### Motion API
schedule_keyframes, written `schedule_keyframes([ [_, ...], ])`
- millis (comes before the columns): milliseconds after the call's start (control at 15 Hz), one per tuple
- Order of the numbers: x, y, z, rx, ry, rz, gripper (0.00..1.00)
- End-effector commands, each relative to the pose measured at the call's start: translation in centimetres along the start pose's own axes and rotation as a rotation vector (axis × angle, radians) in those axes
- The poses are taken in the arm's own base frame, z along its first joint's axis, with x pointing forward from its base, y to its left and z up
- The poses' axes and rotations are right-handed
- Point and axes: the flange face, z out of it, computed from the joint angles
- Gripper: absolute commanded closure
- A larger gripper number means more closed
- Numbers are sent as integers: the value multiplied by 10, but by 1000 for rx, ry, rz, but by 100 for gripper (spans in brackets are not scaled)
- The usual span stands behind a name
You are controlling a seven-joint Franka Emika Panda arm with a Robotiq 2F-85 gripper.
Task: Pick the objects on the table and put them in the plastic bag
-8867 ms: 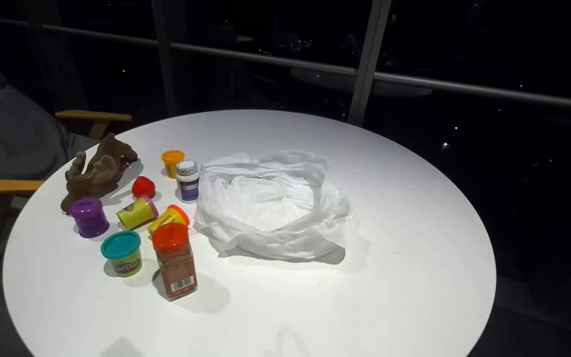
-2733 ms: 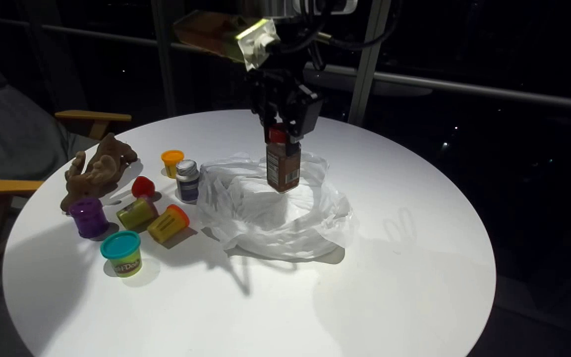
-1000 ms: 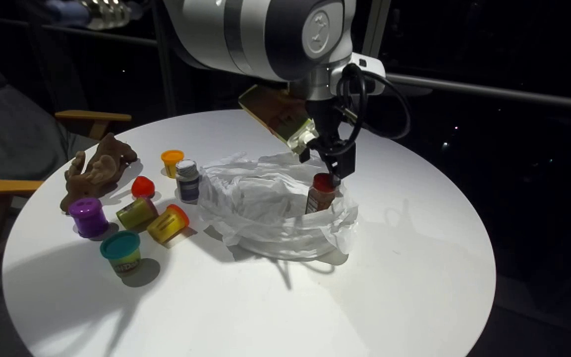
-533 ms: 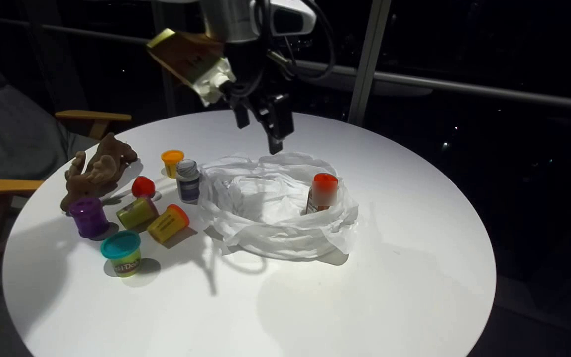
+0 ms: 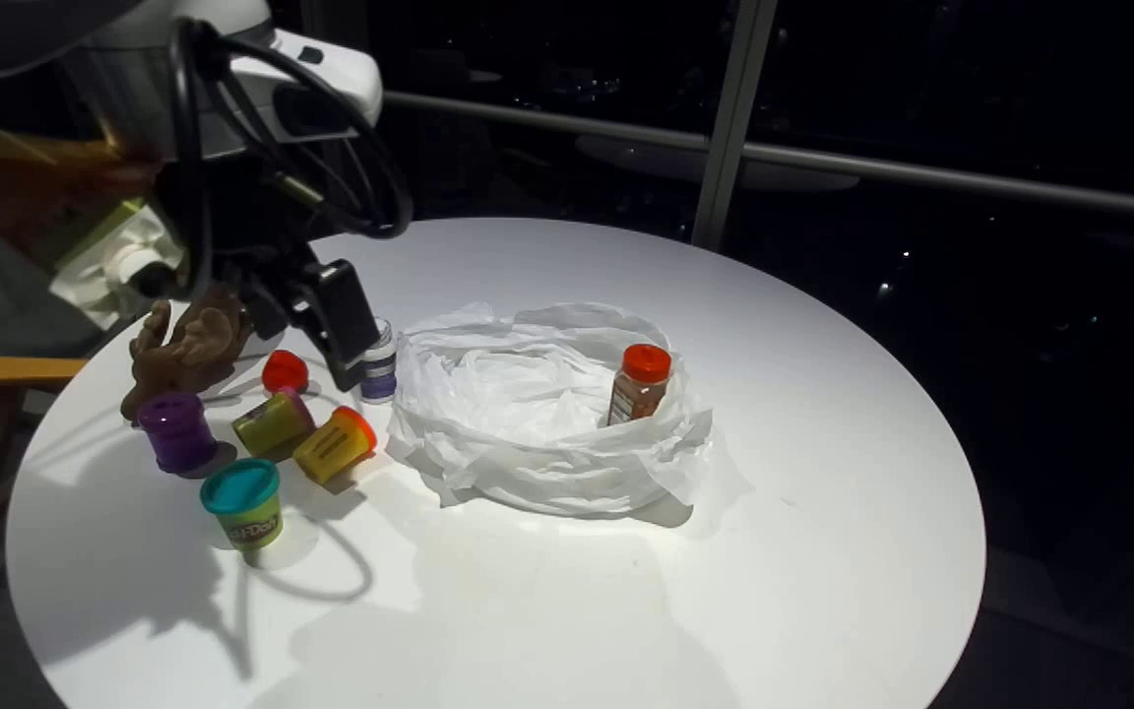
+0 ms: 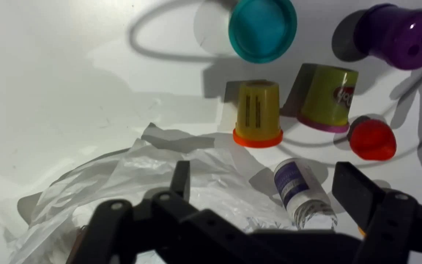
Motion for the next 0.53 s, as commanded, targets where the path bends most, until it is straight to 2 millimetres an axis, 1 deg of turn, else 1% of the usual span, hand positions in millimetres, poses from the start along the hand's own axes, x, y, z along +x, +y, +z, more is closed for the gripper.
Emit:
schedule_keyframes([
  [0, -28, -11, 9, -9, -18, -91, 0],
  [67, -33, -14, 13, -9, -36, -109, 0],
  [133, -32, -18, 18, -5, -48, -120, 0],
  [333, -40, -26, 29, -7, -84, -152, 0],
  [467, -44, -26, 40, -23, -123, -163, 0],
])
